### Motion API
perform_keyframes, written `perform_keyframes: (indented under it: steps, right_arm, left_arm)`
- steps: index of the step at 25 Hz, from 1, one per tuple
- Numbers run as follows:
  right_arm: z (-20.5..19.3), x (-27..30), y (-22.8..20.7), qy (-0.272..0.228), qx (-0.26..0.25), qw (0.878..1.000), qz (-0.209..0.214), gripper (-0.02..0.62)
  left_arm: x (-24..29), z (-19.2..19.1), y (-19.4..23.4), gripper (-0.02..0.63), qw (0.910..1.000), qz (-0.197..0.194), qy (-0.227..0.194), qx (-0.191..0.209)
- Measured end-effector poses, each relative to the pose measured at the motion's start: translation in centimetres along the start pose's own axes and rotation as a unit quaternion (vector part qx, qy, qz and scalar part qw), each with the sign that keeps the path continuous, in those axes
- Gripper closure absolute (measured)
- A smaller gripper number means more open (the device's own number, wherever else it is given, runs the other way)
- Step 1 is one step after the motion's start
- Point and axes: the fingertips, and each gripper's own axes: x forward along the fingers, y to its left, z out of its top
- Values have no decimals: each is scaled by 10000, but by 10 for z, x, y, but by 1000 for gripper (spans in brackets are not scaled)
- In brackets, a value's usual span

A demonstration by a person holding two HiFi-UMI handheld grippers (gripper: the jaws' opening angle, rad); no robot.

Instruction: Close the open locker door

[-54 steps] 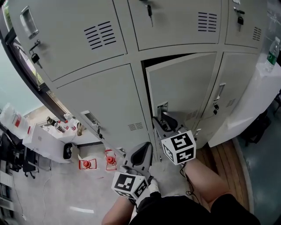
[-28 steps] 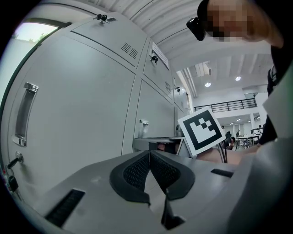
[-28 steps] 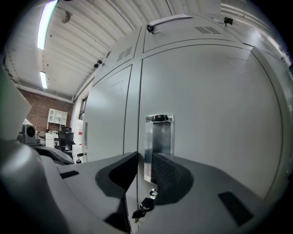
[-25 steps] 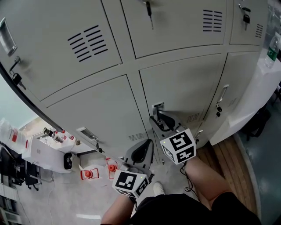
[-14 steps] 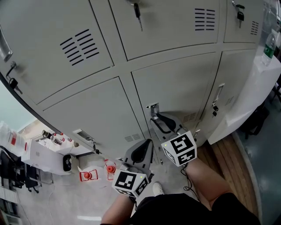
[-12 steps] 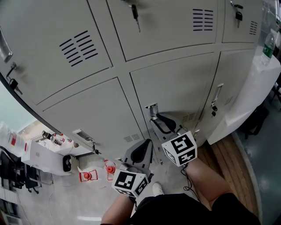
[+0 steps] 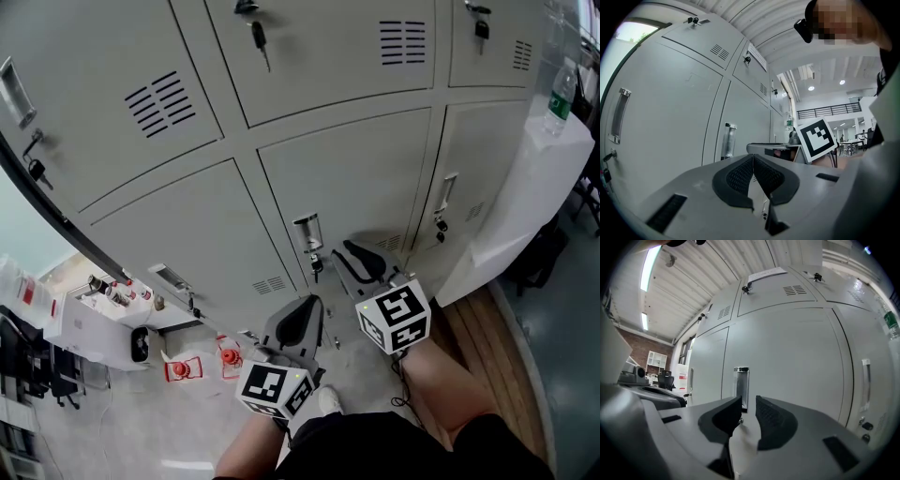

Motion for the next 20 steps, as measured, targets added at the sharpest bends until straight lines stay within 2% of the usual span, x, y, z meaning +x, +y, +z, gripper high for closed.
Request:
perform_keyframes:
  steps: [4, 11, 20]
  right_arm:
    - [2, -28, -3, -32, -11, 10000, -49, 541]
    - [3, -77, -3, -57, 75, 10000, -21, 541]
    - [-6, -131, 16, 0, 80, 9998, 205, 541]
  left_arm:
    - [-4, -2, -21, 589, 10000, 4, 6, -16]
    - [-18, -5, -58, 589, 10000, 51, 2, -49]
    - [-52, -12, -94, 589, 9996, 296, -3, -32]
